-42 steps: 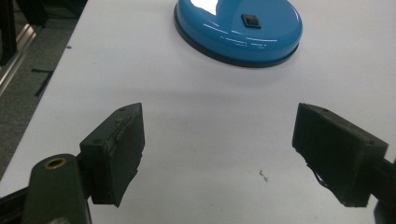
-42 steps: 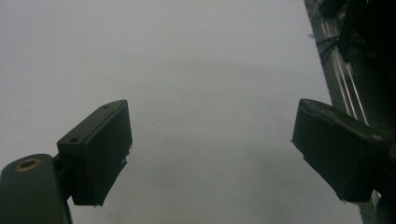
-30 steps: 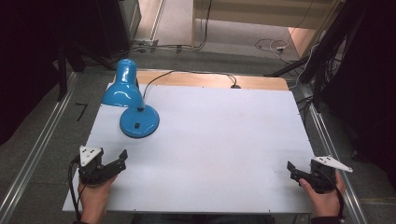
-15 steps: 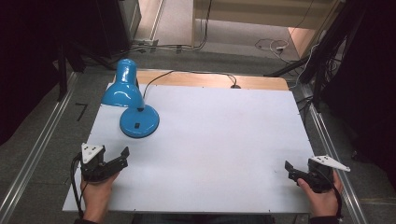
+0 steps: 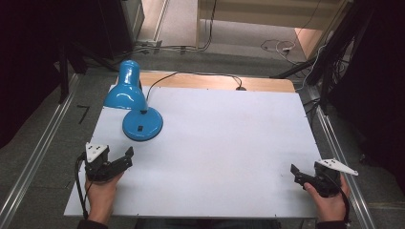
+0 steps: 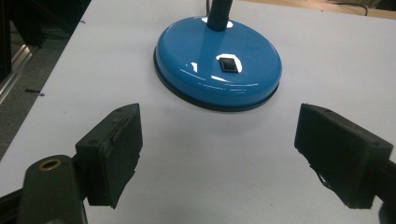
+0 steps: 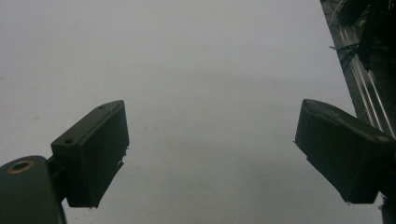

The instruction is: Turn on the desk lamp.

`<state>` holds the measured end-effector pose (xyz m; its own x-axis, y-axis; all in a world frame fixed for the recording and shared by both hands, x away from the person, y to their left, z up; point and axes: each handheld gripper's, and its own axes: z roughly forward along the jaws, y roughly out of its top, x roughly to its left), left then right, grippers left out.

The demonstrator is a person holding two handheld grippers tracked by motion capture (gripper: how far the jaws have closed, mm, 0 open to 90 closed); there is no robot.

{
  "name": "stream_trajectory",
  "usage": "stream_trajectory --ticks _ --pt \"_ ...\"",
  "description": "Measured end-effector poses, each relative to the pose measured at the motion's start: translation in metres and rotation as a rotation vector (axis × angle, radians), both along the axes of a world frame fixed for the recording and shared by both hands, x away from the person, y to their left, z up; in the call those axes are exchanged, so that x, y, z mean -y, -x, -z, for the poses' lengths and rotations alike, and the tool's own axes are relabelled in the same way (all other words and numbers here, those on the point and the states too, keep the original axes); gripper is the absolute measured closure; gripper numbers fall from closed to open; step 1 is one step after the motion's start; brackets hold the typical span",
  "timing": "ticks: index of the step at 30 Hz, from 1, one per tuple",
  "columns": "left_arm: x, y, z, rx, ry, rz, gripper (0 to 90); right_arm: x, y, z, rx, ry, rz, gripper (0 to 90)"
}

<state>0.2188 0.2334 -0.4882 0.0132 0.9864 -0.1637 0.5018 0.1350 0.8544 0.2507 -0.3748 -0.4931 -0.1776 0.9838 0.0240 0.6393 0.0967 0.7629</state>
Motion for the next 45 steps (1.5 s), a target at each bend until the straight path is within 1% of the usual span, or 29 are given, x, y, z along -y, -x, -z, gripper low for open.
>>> stream_trajectory --ticks 4,20,25,38,41,45 --pt "0.0 -0.002 0.0 0.003 0.004 -0.004 15.6 0.0 0.0 0.0 0.004 0.001 -0.005 8.5" --pt "0.0 -0.014 0.001 -0.005 0.0 -0.009 15.7 0.0 0.0 0.0 0.002 -0.002 0.0 8.4" --pt "-0.001 -0.018 0.0 -0.001 -0.001 -0.015 16.0 0.0 0.0 0.0 0.001 -0.003 0.001 8.3" --pt "0.0 -0.032 0.001 -0.008 -0.006 -0.016 16.4 0.001 0.0 0.0 -0.001 -0.006 0.0 8.3" --pt "0.001 -0.035 0.002 -0.006 -0.001 -0.022 16.9 0.001 0.0 0.0 0.0 -0.006 0.001 8.3" --pt "0.002 -0.039 0.002 -0.01 -0.009 -0.015 17.4 0.001 -0.001 0.0 0.0 -0.005 -0.001 8.3"
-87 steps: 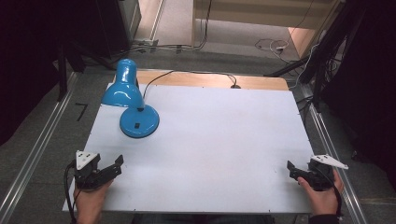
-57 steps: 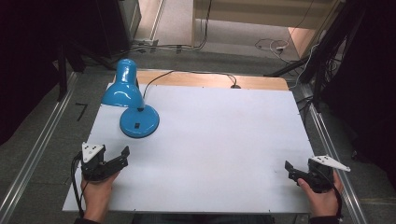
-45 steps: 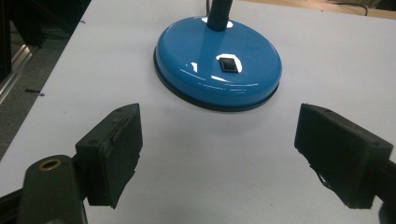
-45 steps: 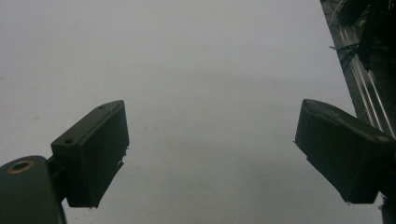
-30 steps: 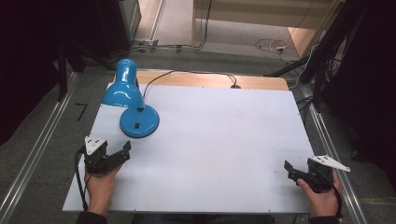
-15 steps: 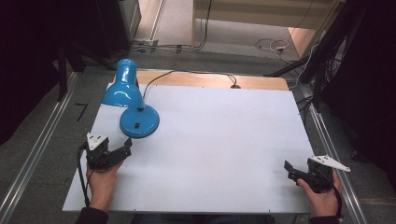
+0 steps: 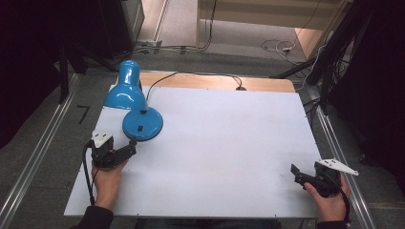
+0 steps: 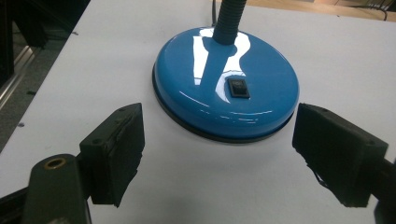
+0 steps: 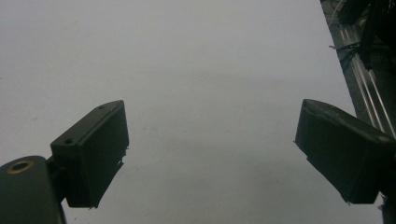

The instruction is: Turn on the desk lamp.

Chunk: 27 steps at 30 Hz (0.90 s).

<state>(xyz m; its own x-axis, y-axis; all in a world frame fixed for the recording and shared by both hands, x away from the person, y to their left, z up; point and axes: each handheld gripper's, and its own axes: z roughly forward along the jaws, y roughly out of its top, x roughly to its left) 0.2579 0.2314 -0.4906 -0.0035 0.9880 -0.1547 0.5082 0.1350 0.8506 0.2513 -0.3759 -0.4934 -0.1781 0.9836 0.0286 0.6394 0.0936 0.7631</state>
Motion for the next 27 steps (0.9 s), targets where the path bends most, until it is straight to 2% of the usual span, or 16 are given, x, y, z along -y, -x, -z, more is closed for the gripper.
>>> stream_trajectory --ticks 11,16,21,24,27 --pt "0.004 -0.012 0.0 -0.001 -0.007 0.012 20.0 0.0 0.0 0.0 0.001 0.001 0.001 8.4" --pt "0.005 -0.017 0.0 0.012 -0.012 0.01 22.7 0.0 0.0 0.0 0.001 0.001 0.0 8.4" --pt "0.007 -0.026 -0.001 0.016 -0.022 0.021 33.4 0.0 0.0 0.0 0.0 -0.001 0.002 8.5" --pt "0.009 -0.031 -0.001 0.019 -0.026 0.035 45.4 0.0 0.0 0.0 0.002 -0.001 0.0 8.5" --pt "0.011 -0.038 0.0 0.002 -0.021 0.055 55.6 0.0 0.0 0.0 0.0 -0.003 0.001 8.6"
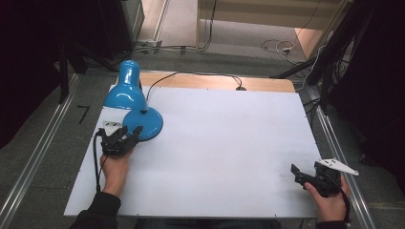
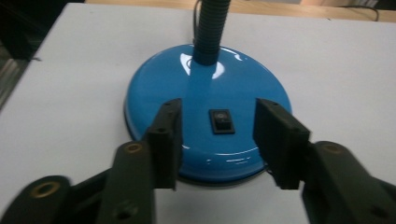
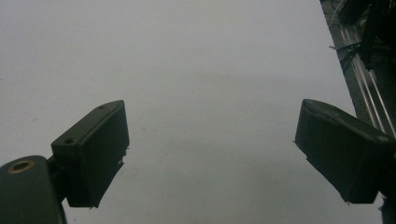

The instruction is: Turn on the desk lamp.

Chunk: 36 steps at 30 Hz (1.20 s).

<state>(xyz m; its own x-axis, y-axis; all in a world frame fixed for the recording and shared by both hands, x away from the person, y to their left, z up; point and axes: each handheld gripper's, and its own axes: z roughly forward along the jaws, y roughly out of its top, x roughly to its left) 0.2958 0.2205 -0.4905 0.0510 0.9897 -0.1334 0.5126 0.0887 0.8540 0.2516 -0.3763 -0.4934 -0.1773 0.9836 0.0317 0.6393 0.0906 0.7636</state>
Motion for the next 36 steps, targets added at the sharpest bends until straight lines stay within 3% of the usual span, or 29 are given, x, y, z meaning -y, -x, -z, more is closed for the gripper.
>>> stream_trajectory --ticks 12,19,36 --pt "-0.001 -0.017 0.007 -0.015 0.012 -0.015 89.5 0.001 -0.001 0.001 -0.001 0.001 -0.006 9.1" --pt "0.004 -0.024 0.003 -0.01 0.003 0.013 90.0 0.0 -0.001 0.001 -0.002 0.0 -0.003 9.1" --pt "0.007 -0.029 0.009 -0.029 0.009 0.017 90.0 0.0 -0.001 0.001 -0.003 0.0 -0.004 9.4"
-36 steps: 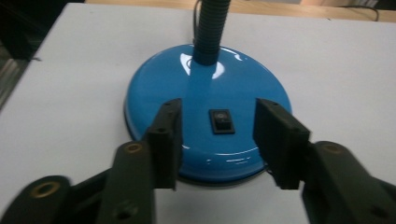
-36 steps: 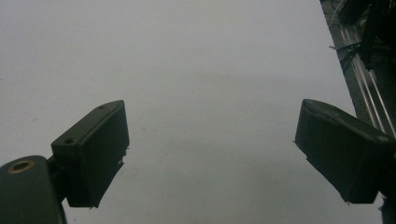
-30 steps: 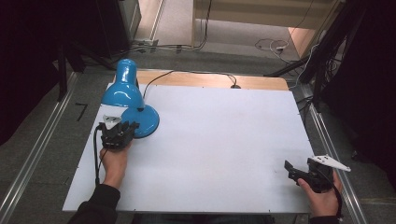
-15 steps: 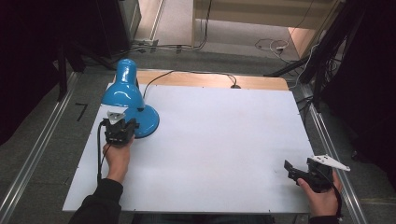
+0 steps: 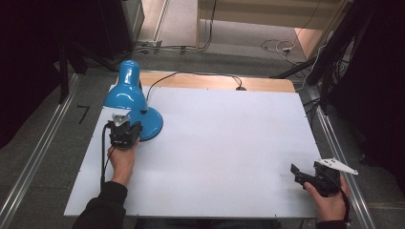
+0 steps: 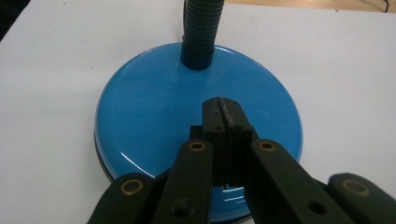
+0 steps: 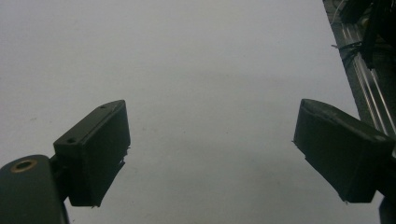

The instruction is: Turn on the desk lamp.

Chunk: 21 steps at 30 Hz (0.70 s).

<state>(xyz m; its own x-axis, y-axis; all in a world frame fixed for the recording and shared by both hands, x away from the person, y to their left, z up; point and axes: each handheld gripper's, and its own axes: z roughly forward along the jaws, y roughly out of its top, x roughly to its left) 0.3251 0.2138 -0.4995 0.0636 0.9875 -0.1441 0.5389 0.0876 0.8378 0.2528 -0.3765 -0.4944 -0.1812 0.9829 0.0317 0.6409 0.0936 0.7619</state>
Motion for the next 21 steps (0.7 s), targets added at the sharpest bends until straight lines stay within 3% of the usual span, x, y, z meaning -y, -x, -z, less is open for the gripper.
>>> stream_trajectory --ticks 21 --pt "-0.0009 0.0001 0.003 -0.01 0.016 0.008 90.0 0.0005 0.0008 -0.0005 0.0 -0.004 0.0 9.6"
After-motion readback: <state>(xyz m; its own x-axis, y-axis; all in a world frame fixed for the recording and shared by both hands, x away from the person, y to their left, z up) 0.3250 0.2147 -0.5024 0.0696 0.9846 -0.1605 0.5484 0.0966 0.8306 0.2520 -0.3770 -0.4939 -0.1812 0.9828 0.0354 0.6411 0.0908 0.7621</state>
